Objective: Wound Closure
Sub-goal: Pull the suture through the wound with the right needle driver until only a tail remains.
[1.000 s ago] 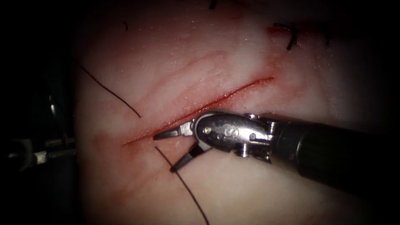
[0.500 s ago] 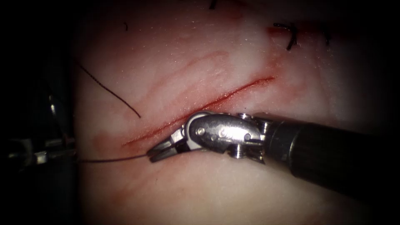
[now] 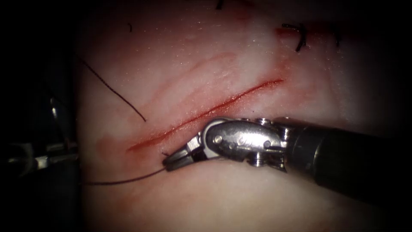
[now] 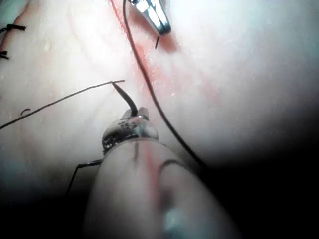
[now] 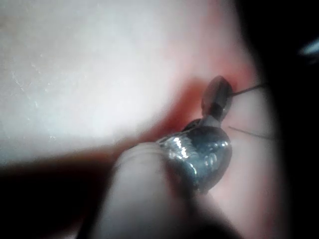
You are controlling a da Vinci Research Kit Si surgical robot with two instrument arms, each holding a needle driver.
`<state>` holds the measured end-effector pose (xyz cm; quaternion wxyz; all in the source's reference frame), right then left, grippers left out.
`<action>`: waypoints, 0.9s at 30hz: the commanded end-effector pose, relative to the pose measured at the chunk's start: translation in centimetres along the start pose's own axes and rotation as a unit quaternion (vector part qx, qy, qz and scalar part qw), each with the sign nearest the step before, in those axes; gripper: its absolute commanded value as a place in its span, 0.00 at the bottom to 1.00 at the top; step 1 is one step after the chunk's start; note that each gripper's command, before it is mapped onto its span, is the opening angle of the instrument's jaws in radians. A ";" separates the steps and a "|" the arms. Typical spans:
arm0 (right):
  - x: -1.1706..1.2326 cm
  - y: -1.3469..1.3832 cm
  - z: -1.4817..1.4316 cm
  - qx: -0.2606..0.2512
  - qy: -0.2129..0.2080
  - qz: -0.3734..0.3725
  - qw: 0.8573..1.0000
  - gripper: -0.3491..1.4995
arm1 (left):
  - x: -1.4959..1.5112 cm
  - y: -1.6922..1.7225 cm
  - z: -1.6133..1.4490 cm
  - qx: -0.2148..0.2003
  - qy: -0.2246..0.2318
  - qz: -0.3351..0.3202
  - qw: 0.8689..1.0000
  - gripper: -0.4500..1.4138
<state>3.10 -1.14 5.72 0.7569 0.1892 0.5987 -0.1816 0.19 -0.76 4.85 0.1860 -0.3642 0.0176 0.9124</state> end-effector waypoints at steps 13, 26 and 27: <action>0.50 -0.50 -0.11 0.084 0.012 0.005 0.996 0.00 | 0.02 -0.02 0.09 0.001 0.001 0.001 1.000 0.07; 0.74 -0.89 -0.28 0.184 0.011 0.051 0.981 0.00 | 0.01 -0.02 0.08 0.001 0.001 0.001 1.000 0.07; 0.78 -0.93 -0.29 0.195 0.014 0.055 0.979 0.00 | 0.01 -0.02 0.08 0.001 0.001 0.001 1.000 0.07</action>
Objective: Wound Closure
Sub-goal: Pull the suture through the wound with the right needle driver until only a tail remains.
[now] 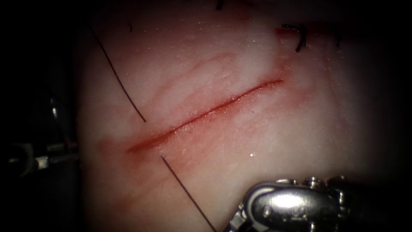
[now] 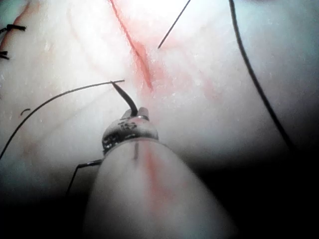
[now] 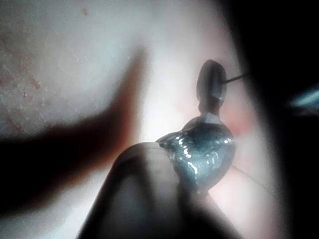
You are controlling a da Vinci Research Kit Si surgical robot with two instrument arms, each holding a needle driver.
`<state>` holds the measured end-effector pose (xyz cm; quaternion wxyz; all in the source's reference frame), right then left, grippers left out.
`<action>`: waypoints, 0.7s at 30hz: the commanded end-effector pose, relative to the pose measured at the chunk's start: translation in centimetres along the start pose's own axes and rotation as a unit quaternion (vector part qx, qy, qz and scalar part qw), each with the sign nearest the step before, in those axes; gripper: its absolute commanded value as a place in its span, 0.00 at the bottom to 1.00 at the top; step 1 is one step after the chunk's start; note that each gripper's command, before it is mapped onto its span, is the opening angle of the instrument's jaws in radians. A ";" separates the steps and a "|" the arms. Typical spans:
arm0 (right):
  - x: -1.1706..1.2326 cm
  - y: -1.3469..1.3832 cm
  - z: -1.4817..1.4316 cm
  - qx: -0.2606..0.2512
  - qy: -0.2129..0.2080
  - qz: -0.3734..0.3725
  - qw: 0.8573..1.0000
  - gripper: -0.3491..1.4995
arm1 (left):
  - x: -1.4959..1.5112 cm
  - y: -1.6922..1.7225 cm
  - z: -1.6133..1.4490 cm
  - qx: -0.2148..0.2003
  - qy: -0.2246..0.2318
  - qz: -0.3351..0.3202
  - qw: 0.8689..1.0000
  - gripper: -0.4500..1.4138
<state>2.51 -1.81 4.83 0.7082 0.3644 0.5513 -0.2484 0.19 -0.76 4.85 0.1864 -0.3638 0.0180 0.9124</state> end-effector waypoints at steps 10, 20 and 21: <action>0.09 0.22 -0.02 -0.096 0.047 0.034 0.994 0.89 | 0.01 -0.02 0.08 0.000 0.001 0.001 1.000 0.07; -0.08 0.68 -0.56 -0.150 0.022 0.010 0.988 0.93 | 0.01 -0.02 0.08 0.000 0.001 0.001 1.000 0.07; -0.13 0.74 -0.58 -0.159 0.019 0.005 0.987 0.93 | 0.01 -0.02 0.08 0.000 0.001 0.001 1.000 0.08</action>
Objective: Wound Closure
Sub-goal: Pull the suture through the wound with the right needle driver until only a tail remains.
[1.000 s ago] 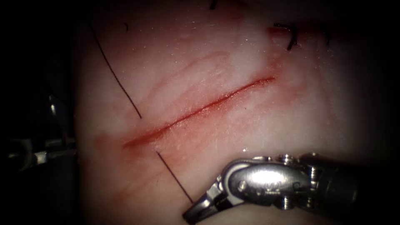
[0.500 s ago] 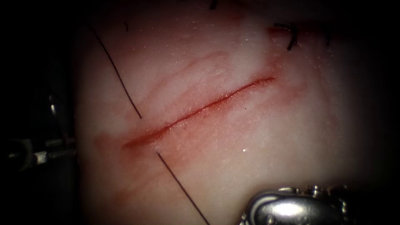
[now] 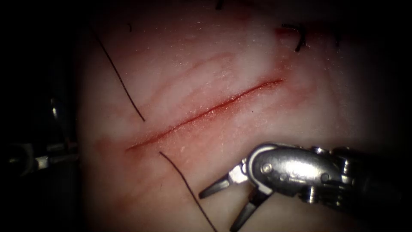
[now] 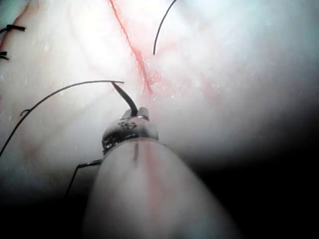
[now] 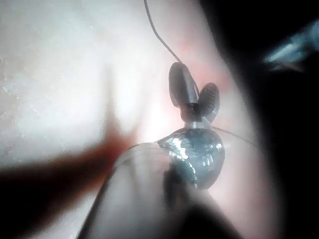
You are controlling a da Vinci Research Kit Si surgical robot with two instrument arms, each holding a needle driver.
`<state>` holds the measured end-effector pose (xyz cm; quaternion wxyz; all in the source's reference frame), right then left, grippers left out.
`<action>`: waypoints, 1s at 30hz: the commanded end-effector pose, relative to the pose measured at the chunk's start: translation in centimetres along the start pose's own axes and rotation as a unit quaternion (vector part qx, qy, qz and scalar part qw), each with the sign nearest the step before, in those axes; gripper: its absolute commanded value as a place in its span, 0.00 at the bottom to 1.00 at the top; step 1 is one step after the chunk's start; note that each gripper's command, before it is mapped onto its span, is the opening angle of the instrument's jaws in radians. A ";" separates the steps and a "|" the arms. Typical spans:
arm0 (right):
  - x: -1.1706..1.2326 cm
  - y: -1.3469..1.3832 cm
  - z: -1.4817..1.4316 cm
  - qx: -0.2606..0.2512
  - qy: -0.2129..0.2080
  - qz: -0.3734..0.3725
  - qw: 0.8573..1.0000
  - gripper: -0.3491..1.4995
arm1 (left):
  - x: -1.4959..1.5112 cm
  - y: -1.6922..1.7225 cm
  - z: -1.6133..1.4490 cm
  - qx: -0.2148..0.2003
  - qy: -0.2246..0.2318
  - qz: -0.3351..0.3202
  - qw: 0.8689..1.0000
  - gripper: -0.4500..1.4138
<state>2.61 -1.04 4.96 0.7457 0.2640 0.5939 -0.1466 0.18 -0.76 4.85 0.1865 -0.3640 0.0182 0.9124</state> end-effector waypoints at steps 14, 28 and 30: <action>-0.76 0.71 0.57 -0.091 0.012 -0.042 0.995 0.88 | 0.01 -0.02 0.07 0.000 0.001 0.001 1.000 0.08; -0.78 0.77 0.67 -0.090 0.035 -0.063 0.993 0.00 | 0.01 -0.02 0.07 0.000 0.001 0.001 1.000 0.08; -0.78 0.79 0.68 -0.086 0.035 -0.063 0.994 0.00 | 0.01 -0.02 0.07 0.000 0.001 0.001 1.000 0.08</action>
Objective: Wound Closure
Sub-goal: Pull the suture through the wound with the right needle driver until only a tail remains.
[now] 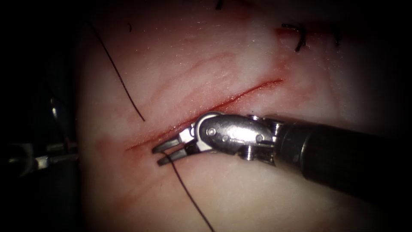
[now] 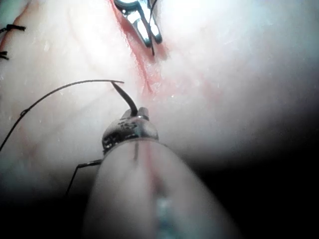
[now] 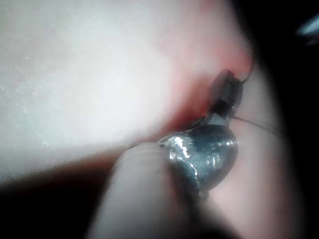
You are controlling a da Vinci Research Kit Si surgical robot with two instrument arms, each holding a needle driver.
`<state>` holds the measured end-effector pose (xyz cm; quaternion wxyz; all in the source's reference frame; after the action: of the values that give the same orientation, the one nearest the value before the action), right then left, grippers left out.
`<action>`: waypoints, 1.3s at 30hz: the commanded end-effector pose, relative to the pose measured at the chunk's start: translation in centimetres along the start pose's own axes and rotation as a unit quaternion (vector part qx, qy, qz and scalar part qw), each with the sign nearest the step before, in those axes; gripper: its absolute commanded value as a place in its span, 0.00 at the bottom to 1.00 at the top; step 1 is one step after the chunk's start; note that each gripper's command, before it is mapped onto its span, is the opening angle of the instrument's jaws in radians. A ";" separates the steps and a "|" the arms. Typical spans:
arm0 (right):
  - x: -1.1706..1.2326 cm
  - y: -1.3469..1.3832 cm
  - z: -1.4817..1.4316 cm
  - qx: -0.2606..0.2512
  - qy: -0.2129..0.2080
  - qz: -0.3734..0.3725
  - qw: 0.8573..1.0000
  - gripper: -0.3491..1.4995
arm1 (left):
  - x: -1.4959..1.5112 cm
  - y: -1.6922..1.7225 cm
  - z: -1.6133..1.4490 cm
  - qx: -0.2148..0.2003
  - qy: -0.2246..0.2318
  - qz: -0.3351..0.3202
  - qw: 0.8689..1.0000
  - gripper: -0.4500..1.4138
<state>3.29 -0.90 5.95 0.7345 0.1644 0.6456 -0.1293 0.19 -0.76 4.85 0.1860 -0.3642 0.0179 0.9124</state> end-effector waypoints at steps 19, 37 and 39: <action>0.03 -0.06 0.05 0.033 -0.032 -0.011 0.999 0.00 | 0.01 -0.02 0.07 0.001 0.001 0.001 1.000 0.07; 0.61 -0.82 -0.38 0.139 -0.021 0.007 0.990 0.00 | 0.02 -0.02 0.08 0.001 0.001 0.000 1.000 0.07; 0.66 -0.94 -0.45 0.155 -0.021 0.017 0.988 0.00 | 0.02 -0.02 0.08 0.001 0.001 0.000 1.000 0.07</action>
<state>2.57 -1.55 5.16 0.7157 0.2813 0.6006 -0.2188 0.19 -0.76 4.85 0.1864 -0.3640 0.0180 0.9124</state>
